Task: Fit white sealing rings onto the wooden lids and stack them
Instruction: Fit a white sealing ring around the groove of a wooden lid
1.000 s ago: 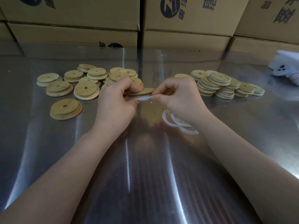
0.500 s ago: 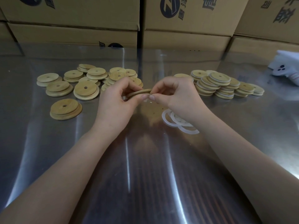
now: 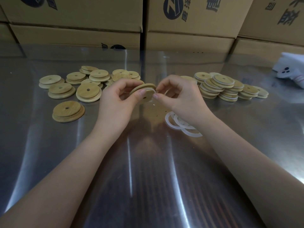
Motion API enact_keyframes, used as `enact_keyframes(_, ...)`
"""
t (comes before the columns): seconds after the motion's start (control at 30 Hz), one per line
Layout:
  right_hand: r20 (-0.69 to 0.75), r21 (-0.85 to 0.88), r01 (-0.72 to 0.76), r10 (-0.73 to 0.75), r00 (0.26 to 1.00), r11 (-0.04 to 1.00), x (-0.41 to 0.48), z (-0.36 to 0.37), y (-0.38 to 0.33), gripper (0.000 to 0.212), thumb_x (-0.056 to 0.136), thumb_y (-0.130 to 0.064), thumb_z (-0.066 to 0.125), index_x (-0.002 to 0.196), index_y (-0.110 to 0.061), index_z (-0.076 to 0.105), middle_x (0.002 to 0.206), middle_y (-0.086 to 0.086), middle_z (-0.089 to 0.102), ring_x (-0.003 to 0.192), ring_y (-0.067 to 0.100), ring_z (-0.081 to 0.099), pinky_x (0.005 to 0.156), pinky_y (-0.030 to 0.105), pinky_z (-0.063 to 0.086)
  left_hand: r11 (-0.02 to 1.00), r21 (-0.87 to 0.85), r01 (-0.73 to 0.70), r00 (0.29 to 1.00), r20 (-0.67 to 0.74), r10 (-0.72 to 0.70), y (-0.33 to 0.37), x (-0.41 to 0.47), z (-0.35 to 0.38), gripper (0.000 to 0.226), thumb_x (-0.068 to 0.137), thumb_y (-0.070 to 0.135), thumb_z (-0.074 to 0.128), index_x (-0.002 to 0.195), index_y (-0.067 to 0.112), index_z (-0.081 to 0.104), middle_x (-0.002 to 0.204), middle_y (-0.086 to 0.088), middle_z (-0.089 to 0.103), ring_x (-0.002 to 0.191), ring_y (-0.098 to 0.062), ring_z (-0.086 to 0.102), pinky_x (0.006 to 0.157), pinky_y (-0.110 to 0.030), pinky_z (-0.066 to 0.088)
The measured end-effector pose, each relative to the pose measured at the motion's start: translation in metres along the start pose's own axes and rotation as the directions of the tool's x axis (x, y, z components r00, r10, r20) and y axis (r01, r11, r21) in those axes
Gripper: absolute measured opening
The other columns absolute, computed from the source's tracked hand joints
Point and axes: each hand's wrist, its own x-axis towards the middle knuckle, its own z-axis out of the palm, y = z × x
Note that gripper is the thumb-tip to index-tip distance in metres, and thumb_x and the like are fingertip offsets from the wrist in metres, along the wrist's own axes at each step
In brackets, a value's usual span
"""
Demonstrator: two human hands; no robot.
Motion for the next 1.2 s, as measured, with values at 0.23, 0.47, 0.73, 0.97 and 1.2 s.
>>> enact_keyframes(0.23,-0.065,-0.044,-0.011,0.008,0.998,0.999,-0.0002,0.0059,0.0018,0.021,0.080,-0.020,0.079,0.084,-0.012,0.060,0.078,0.000,0.067,0.068,0.013,0.062,0.063,0.025,0.050,0.945,-0.262,0.195,0.981,0.062,-0.185,0.0018,-0.0017,0.0038,0.020,0.096,0.014,0.059,0.096,0.030,0.071,0.101,0.004,0.072,0.102,-0.015,0.069,0.083,-0.035,0.058)
enact_keyframes(0.47,-0.098,-0.086,0.115,-0.124,0.987,0.990,-0.0038,0.0109,-0.0022,0.007,0.085,-0.014,0.070,0.086,-0.008,0.067,0.076,-0.004,0.066,0.068,0.011,0.062,0.066,0.032,0.052,0.943,-0.237,0.235,0.969,0.134,-0.207,0.0054,-0.0046,0.0038,0.022,0.090,0.010,0.065,0.111,0.017,0.068,0.107,-0.002,0.070,0.101,-0.015,0.069,0.079,-0.031,0.060)
enact_keyframes(0.73,-0.131,-0.260,0.282,-0.324,0.937,0.923,-0.0032,0.0087,-0.0026,0.009,0.087,-0.011,0.067,0.083,-0.005,0.072,0.077,0.006,0.067,0.070,0.021,0.060,0.063,0.042,0.050,0.996,-0.044,0.076,0.997,0.033,-0.075,0.0051,-0.0024,0.0028,0.027,0.084,0.008,0.073,0.090,0.034,0.068,0.084,0.015,0.073,0.087,-0.003,0.069,0.079,-0.025,0.058)
enact_keyframes(0.97,-0.124,-0.325,0.333,-0.389,0.913,0.885,-0.0040,0.0083,-0.0030,0.008,0.088,-0.008,0.066,0.084,-0.003,0.070,0.079,0.004,0.065,0.073,0.007,0.048,0.063,0.030,0.045,0.988,0.146,-0.053,0.998,0.029,0.049,0.0074,-0.0012,-0.0018,0.030,0.083,0.007,0.073,0.092,0.035,0.066,0.090,0.016,0.070,0.086,0.003,0.066,0.082,-0.014,0.052)
enact_keyframes(1.2,-0.054,-0.307,0.319,-0.351,0.935,0.897,-0.0039,0.0029,-0.0051,0.007,0.089,-0.007,0.064,0.086,-0.002,0.068,0.080,-0.005,0.055,0.074,0.009,0.047,0.064,0.036,0.045,0.963,0.255,-0.088,0.996,0.055,0.077,0.0042,-0.0001,-0.0038,0.029,0.081,0.007,0.075,0.091,0.033,0.067,0.087,0.017,0.069,0.085,0.003,0.065,0.083,-0.015,0.051)
